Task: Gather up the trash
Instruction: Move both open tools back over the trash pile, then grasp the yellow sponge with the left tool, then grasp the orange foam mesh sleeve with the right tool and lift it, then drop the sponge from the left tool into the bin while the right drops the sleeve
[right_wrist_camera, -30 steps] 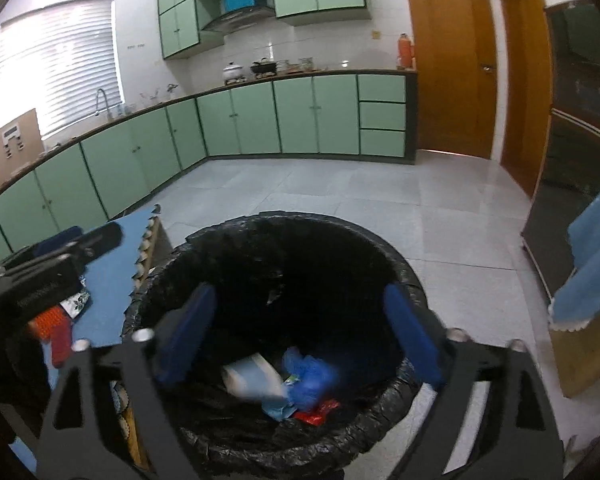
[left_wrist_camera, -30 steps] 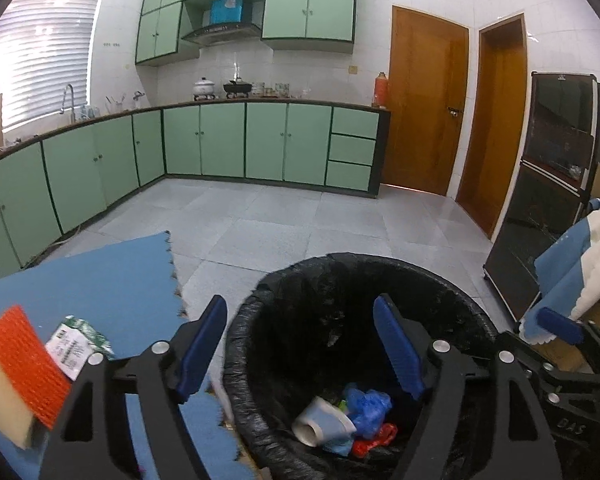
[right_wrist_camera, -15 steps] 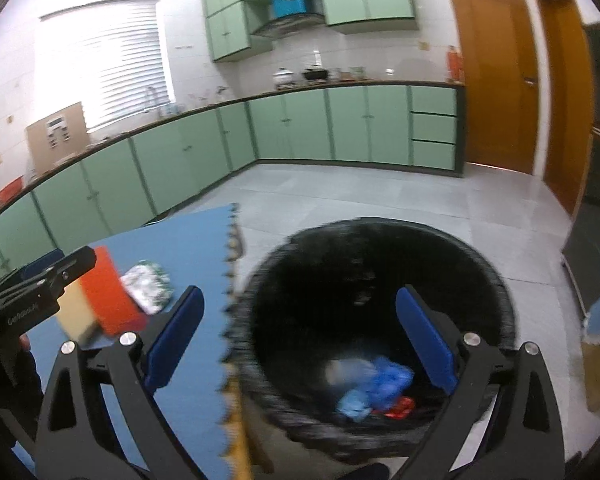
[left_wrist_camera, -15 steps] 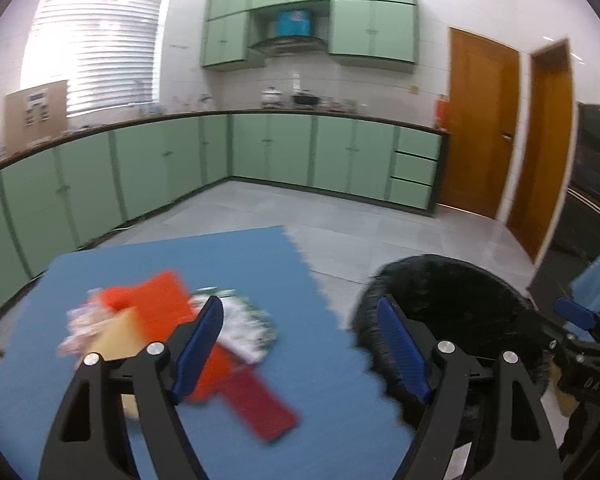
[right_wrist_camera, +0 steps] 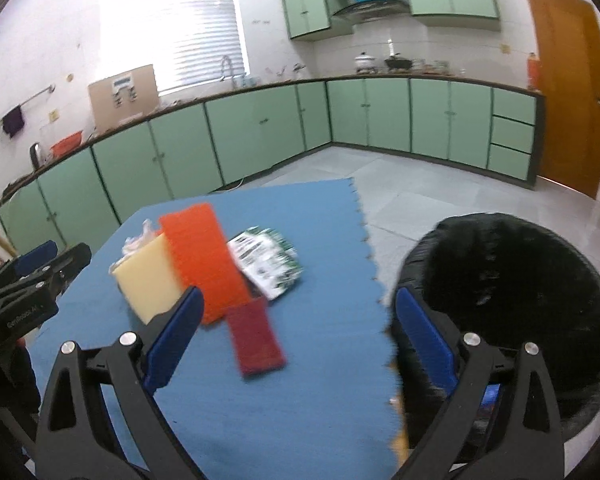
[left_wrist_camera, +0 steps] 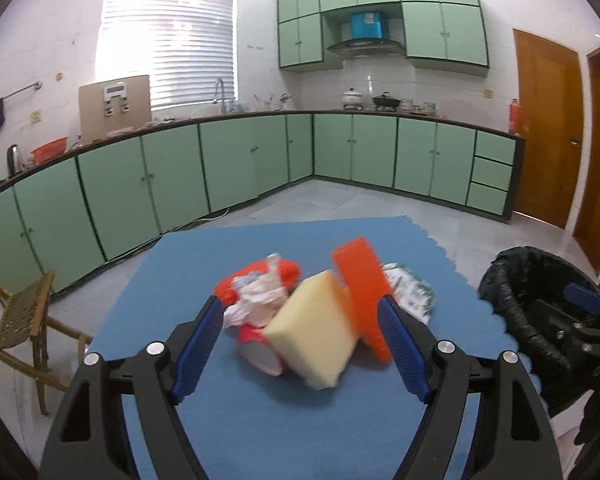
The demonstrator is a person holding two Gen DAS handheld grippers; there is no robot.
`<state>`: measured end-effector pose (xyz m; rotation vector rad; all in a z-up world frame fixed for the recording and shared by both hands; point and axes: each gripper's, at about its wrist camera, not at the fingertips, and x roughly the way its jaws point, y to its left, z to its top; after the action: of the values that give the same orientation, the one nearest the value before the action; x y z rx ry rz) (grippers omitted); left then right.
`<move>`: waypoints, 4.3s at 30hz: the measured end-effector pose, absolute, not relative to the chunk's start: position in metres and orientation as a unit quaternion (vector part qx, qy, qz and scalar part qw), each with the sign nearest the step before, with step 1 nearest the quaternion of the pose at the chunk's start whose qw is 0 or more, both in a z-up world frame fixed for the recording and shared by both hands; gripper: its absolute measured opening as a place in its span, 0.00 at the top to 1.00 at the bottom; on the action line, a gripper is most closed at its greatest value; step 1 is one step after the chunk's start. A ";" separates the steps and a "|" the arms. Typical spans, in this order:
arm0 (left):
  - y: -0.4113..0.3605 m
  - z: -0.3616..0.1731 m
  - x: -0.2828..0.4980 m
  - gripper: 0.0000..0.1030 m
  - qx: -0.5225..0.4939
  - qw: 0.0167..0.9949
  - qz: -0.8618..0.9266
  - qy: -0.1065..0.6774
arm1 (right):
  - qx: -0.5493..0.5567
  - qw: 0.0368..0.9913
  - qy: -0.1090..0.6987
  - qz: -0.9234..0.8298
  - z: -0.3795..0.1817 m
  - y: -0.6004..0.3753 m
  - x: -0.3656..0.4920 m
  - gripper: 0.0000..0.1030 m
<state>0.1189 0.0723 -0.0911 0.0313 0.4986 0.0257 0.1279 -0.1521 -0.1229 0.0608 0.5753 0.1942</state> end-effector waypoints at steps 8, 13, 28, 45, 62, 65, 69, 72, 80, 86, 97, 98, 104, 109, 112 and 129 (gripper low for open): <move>0.096 -0.112 0.127 0.25 -0.001 0.963 0.024 0.270 | 0.008 0.949 0.285 0.134 -0.129 -0.112 0.148 0.10; 0.095 -0.123 0.137 0.25 -0.007 0.959 0.015 0.285 | 0.011 0.946 0.293 0.135 -0.133 -0.114 0.155 0.16; 0.084 -0.147 0.165 0.71 -0.013 0.950 0.002 0.312 | 0.015 0.943 0.313 0.115 -0.149 -0.133 0.163 0.16; 0.095 -0.133 0.137 0.78 -0.015 0.959 0.029 0.281 | 0.020 0.942 0.299 0.152 -0.140 -0.100 0.176 0.18; 0.118 -0.142 0.146 0.79 -0.032 0.958 0.039 0.282 | -0.022 0.919 0.343 0.196 -0.172 -0.036 0.214 0.54; 0.119 -0.142 0.146 0.79 -0.034 0.958 0.038 0.282 | -0.025 0.912 0.351 0.213 -0.171 -0.034 0.215 0.81; 0.122 -0.141 0.146 0.79 -0.037 0.958 0.037 0.283 | -0.027 0.910 0.345 0.228 -0.165 -0.035 0.210 0.90; 0.122 -0.139 0.145 0.79 -0.036 0.958 0.037 0.282 | -0.016 0.912 0.336 0.237 -0.157 -0.037 0.203 0.91; 0.116 -0.126 0.137 0.79 -0.034 0.963 0.032 0.267 | 0.016 0.919 0.307 0.249 -0.122 -0.051 0.187 0.91; 0.109 -0.109 0.128 0.80 -0.033 0.968 0.022 0.248 | 0.022 0.926 0.282 0.252 -0.098 -0.061 0.175 0.91; 0.088 -0.073 0.108 0.83 -0.029 0.977 -0.003 0.209 | 0.034 0.939 0.238 0.246 -0.055 -0.087 0.144 0.92; 0.086 -0.071 0.107 0.84 -0.028 0.978 -0.006 0.209 | 0.033 0.940 0.236 0.243 -0.053 -0.091 0.140 0.92; 0.064 -0.086 0.107 0.85 -0.014 0.972 -0.033 0.233 | 0.033 0.942 0.247 0.224 -0.060 -0.109 0.128 0.91; 0.055 -0.117 0.104 0.86 -0.014 0.959 -0.041 0.280 | 0.029 0.938 0.276 0.209 -0.084 -0.117 0.118 0.91; 0.049 -0.116 0.100 0.87 -0.013 0.959 -0.051 0.277 | 0.032 0.936 0.286 0.202 -0.092 -0.122 0.114 0.91; -0.035 -0.058 0.128 0.87 -0.013 0.967 -0.142 0.213 | 0.050 0.962 0.243 0.113 -0.055 -0.226 0.101 0.91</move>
<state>0.1284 -0.0352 -0.0579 -0.0271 0.4304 -0.2882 0.1007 -0.2260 -0.0546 0.1008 0.4929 0.2282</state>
